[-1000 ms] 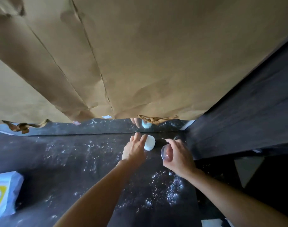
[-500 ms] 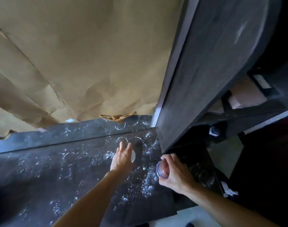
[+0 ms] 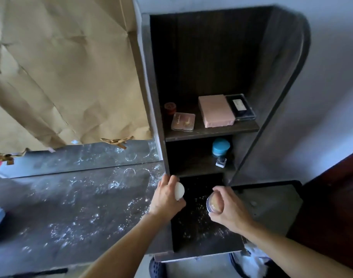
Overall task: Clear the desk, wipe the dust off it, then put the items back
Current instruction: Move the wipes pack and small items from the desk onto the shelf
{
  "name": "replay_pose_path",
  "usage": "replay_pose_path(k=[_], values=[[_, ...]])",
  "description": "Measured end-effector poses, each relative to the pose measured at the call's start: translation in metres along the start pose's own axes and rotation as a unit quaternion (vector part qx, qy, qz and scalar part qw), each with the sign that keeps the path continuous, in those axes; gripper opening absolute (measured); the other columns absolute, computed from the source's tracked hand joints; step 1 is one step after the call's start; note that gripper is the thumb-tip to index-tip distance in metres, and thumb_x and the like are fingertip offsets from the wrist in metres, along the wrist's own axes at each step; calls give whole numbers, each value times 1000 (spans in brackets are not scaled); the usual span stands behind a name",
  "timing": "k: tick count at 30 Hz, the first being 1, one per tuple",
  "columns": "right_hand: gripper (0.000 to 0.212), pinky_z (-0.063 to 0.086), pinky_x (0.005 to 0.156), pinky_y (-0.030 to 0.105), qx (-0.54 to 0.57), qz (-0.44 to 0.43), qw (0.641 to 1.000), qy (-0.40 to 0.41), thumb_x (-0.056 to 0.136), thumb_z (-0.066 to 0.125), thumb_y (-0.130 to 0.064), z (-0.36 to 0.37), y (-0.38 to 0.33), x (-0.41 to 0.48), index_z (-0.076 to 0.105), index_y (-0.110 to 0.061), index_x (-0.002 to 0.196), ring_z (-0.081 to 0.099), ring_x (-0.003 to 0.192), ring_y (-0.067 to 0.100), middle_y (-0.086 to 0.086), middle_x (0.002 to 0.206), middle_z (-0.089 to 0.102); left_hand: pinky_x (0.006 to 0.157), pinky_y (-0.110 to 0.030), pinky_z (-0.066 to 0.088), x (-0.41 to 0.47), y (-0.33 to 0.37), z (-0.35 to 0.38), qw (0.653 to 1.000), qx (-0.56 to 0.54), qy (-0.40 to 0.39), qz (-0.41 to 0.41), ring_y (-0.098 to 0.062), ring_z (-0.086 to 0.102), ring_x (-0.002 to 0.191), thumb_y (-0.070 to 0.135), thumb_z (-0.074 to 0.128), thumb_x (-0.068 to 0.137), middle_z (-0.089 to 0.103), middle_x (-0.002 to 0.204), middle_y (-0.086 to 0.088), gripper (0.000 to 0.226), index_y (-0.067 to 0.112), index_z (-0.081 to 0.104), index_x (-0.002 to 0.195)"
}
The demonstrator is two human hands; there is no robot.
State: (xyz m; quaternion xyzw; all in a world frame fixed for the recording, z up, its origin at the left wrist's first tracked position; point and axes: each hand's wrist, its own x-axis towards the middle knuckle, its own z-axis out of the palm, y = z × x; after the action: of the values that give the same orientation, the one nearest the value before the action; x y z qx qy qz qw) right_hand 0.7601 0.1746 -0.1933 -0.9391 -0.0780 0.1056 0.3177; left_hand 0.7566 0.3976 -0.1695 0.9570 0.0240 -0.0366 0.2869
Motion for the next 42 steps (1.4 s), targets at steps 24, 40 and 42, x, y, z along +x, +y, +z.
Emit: replay_pose_path(k=[24,40,42], values=[[71,43,84,24,-81,-62,993,61,63,75,-32,-43,27,82,48,-24,127,54,102,16,-3,110,56,94,-29,38,142,34,30,989,-14,-45,-139,-32,51,119,4,54,88,54,127,-16,52,11,38,137],[82,43,98,41,-243,-120,962,-10,77,72,-37,1,-25,168,30,-15,145,36,129,34,14,145,33,88,-36,45,32,-7,35,993,104,-15,-45,-25,50,109,22,48,86,51,117,-5,32,16,54,117],[80,46,94,43,-264,-113,958,-6,77,70,-38,-2,-28,164,32,-15,143,37,128,34,15,145,33,87,-34,44,20,-15,30,991,116,-18,-61,-22,51,110,24,45,89,52,116,-2,31,18,53,119]])
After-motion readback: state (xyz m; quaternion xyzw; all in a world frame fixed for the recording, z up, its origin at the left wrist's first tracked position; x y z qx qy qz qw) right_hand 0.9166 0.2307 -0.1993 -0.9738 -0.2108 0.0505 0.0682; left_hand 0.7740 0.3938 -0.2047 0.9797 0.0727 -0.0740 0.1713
